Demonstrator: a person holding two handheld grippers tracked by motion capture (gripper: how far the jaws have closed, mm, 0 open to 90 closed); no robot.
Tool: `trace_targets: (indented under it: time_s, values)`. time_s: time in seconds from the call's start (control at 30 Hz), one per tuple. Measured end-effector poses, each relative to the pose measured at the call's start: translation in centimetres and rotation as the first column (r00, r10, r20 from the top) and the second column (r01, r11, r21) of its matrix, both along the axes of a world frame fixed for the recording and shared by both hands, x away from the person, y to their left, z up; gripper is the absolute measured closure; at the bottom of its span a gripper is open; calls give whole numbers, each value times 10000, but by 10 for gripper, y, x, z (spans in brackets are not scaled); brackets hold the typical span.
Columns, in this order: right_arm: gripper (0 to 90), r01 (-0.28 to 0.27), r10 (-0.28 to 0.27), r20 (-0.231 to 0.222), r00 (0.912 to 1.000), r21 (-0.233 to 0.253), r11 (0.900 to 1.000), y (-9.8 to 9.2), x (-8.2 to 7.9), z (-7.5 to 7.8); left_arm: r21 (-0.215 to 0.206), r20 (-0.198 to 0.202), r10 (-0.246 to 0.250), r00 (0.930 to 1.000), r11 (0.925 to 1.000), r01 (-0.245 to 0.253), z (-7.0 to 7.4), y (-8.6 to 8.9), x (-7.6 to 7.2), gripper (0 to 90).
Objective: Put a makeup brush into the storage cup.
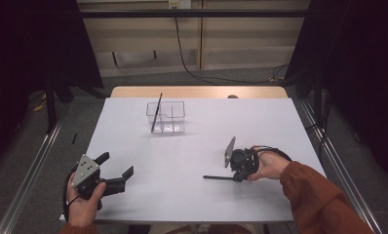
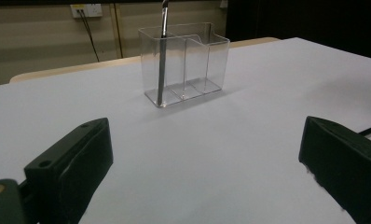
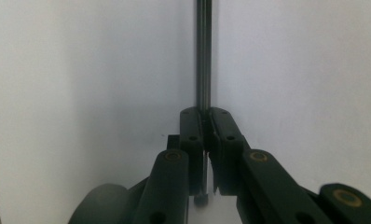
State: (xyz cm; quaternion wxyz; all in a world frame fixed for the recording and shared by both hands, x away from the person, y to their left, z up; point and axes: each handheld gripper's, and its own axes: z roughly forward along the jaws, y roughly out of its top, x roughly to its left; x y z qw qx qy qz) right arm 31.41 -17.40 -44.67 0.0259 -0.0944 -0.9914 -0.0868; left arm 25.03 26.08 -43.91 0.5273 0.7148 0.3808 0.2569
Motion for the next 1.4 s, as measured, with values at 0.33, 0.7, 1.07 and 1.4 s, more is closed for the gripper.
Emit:
trace_targets:
  time_s: [0.33, 0.7, 1.07, 1.4]
  values:
    - [844, 384, -381, -127, 9992, 243, 9990, -3, 3, 0, 3, -14, -2, 10000, 10000, 2, 0, 0, 0, 28]
    - [844, 981, -951, -386, 9947, 864, 9914, -13, 2, 2, 9, 23, -37, 10000, 10000, 37, 0, 0, 0, 28]
    - [844, 1790, -1838, 25, 9830, 2147, 9601, -22, -3, 8, 17, 21, 17, 10000, 10000, -17, 0, 0, 0, 28]
    - [844, 2240, -2555, 373, 9661, 3710, 9012, -31, -8, 16, 11, 20, 6, 10000, 10000, -6, 0, 0, 0, 28]
